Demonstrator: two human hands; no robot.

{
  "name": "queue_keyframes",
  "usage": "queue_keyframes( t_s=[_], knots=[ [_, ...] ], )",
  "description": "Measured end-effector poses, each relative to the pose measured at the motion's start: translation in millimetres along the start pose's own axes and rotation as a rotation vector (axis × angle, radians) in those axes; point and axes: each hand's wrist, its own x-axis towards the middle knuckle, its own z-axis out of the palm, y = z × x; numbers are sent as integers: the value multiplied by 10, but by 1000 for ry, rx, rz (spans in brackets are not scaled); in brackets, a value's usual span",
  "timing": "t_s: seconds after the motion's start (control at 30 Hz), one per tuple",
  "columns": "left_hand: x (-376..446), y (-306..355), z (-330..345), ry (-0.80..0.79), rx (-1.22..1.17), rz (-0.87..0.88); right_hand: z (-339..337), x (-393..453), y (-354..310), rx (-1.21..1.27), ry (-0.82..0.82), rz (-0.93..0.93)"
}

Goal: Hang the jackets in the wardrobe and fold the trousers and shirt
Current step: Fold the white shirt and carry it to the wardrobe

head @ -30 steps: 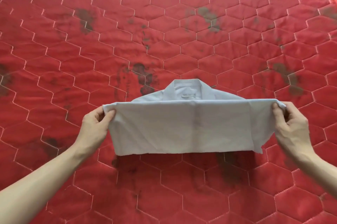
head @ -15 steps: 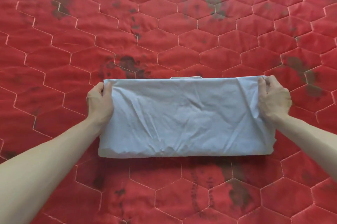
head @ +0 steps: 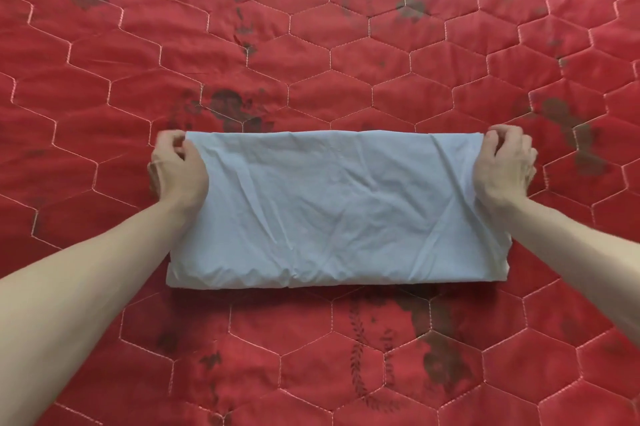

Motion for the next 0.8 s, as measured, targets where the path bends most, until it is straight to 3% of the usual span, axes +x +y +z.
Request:
queue_keyframes(
  t_s=[0.07,0.13,0.23,0.3,0.37,0.67,0.8],
  knots=[
    [-185,93,11,163,90,23,-39,-213,-107,80,102,-217],
    [-560,204,93,166,120,244,25,-623,-190,147,30,-536],
    [-1260,185,373,-161,278,638,299,-1300,-270,129,-274,-798],
    [-1511,34,540,-326,451,756,488,-1496,-232,-30,-345,-878],
    [-1469,-179,586,-390,582,718,524,-1386,-83,-195,-337,-842],
    [-875,-683,374,-263,670,585,-82,-386,948,-310,-211,-325],
    [-880,-677,401,-229,675,602,-137,-320,1033,-340,-205,-314]
  ],
)
